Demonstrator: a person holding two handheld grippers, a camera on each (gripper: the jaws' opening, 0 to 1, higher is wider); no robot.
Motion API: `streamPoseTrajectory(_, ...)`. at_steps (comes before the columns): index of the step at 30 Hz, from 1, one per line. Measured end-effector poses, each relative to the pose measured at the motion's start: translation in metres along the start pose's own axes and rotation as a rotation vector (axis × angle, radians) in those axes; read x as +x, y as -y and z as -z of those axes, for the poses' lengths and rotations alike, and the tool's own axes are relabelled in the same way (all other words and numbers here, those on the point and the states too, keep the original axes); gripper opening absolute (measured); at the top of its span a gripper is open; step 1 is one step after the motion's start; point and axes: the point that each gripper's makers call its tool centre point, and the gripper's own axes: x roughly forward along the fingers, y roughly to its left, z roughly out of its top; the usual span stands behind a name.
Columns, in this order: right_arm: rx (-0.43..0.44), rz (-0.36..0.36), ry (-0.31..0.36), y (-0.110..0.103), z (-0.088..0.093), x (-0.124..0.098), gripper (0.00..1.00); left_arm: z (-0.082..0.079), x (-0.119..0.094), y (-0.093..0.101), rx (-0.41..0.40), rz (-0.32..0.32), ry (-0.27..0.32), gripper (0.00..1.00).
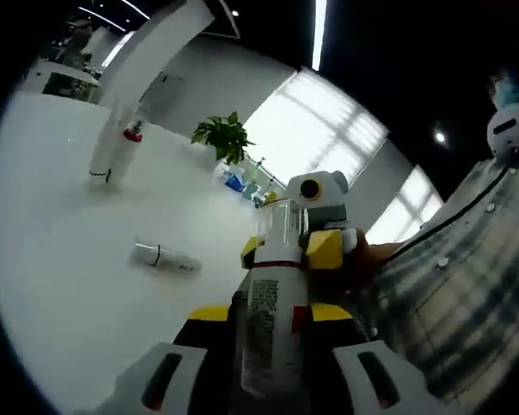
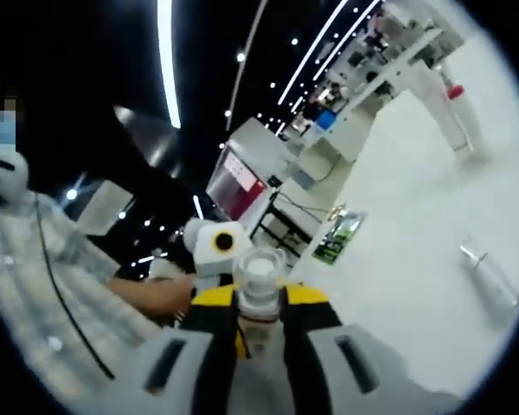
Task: Arrange the skincare products in the storage area until every visible bottle or jar stands upright without overlapping.
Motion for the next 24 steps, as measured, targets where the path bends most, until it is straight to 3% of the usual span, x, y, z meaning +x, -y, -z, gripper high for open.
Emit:
streamPoseTrajectory(6,0.036,0.024,0.033,0.006,-0.005,0.0,0.18,-0.005,0.0,0.0,0.029,-0.04,0.037,0.25)
streamPoseTrajectory(7,0.05,0.056,0.05,0.012,-0.007,-0.001,0.18,-0.009,0.0,-0.006,0.043,-0.083,0.066,0.25)
streamPoseTrajectory(10,0.062,0.104,0.065,0.02,-0.01,-0.003,0.21,-0.011,0.0,-0.016,0.072,-0.161,0.077,0.24)
streamPoseTrajectory(13,0.088,0.118,0.092,0.024,-0.014,-0.007,0.21,-0.025,0.003,-0.021,0.035,-0.223,0.178,0.24)
streamPoseTrajectory(14,0.092,0.12,0.094,0.025,-0.015,-0.007,0.21,-0.025,0.004,-0.022,0.044,-0.24,0.183,0.24)
streamPoseTrajectory(17,0.112,0.141,0.101,0.03,-0.015,-0.008,0.22,-0.024,0.006,-0.03,0.092,-0.324,0.162,0.24)
streamPoseTrajectory(20,0.132,0.182,0.092,0.038,-0.012,-0.008,0.24,-0.024,0.004,-0.04,0.169,-0.451,0.118,0.24)
streamPoseTrajectory(21,0.141,0.19,0.091,0.04,-0.012,-0.008,0.24,-0.022,0.004,-0.045,0.229,-0.514,0.078,0.24)
streamPoseTrajectory(24,0.16,0.201,0.088,0.044,-0.011,-0.009,0.24,-0.022,0.005,-0.047,0.372,-0.589,0.007,0.24)
